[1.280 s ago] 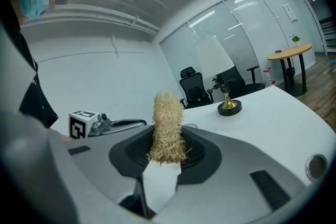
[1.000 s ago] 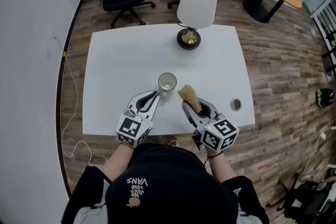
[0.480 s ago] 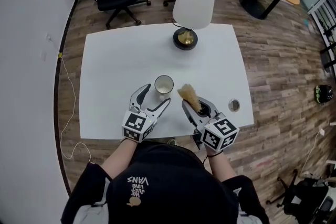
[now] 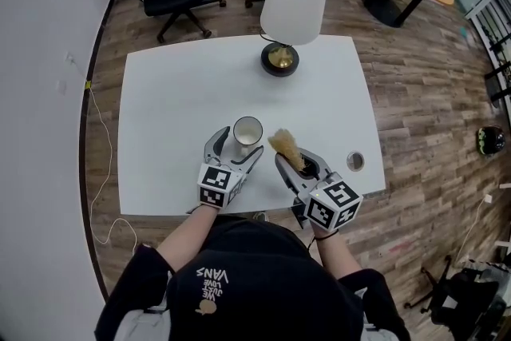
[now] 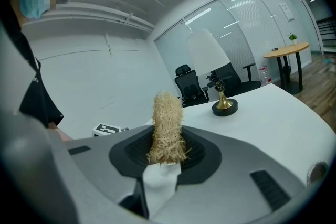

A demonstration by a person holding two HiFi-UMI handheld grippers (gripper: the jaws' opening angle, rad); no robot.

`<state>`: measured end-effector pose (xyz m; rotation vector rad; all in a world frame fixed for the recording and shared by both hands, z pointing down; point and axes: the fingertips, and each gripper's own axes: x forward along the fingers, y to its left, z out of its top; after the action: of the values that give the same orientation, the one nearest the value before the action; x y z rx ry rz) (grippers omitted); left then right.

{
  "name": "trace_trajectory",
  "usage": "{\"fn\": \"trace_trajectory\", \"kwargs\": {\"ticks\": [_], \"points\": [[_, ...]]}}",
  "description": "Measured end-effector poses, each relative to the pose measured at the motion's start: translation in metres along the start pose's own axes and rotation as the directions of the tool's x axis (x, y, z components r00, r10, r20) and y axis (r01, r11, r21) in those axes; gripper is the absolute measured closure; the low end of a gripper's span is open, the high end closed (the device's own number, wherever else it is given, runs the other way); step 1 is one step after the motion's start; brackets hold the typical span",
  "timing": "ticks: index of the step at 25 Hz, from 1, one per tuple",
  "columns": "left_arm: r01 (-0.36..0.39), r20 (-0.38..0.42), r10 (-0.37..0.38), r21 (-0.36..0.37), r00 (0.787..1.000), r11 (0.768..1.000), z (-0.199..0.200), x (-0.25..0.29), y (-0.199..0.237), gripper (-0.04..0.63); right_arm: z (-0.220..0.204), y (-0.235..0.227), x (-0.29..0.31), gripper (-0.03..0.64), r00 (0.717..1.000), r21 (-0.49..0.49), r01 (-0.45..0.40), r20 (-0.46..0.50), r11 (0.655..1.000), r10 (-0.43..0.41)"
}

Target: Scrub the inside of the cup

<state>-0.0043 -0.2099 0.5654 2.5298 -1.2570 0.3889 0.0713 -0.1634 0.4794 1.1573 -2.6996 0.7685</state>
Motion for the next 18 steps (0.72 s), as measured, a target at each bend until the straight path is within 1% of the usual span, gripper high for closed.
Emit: {"fn": "trace_trajectory", "kwargs": {"ticks": [5, 9, 18], "points": [[-0.003, -0.034, 0.004, 0.029, 0.999, 1.000, -0.011, 0.016, 0.002, 0.176, -0.001, -0.003, 0.001, 0.517, 1.000, 0.002, 0.011, -0.007, 1.000, -0.011], [-0.004, -0.066, 0.006, 0.023, 0.998, 1.000, -0.022, 0.027, 0.003, 0.173, -0.004, -0.004, 0.003, 0.517, 1.000, 0.007, 0.017, -0.013, 1.000, -0.017], [-0.012, -0.096, 0.016, 0.043, 0.995, 0.999, -0.037, 0.042, 0.005, 0.173, -0.004, -0.009, 0.002, 0.517, 0.999, 0.011, 0.033, -0.013, 0.999, -0.033]]}}
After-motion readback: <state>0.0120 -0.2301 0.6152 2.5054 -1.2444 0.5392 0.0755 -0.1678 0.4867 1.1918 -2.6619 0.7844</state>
